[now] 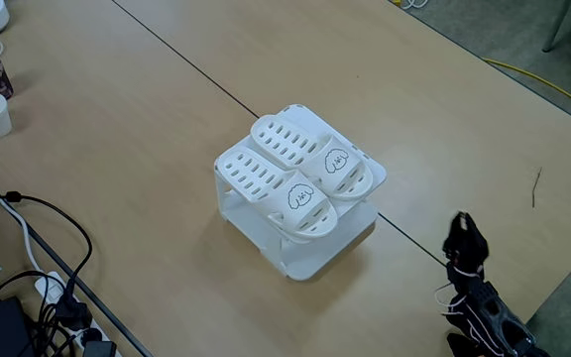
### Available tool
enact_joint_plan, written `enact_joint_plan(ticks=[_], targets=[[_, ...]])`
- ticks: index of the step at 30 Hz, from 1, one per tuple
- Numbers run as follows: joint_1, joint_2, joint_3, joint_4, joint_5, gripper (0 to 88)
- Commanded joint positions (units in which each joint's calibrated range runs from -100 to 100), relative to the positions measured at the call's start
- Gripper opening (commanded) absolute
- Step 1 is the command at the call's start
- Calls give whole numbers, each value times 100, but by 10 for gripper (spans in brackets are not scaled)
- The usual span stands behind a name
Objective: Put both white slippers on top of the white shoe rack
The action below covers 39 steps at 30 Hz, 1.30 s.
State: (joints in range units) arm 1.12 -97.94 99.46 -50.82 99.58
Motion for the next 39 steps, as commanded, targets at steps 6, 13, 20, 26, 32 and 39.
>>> enact_joint_plan(ticks=[6, 13, 20, 26, 32, 39], targets=[[-524, -88, 9, -2080, 42, 7], [-655, -88, 9, -3857, 42, 7], [-639, -80, 9, -4875, 42, 7], [-614, -80, 9, -4875, 42, 7], [-614, -80, 9, -4875, 42, 7], [-614, -80, 9, -4875, 42, 7]])
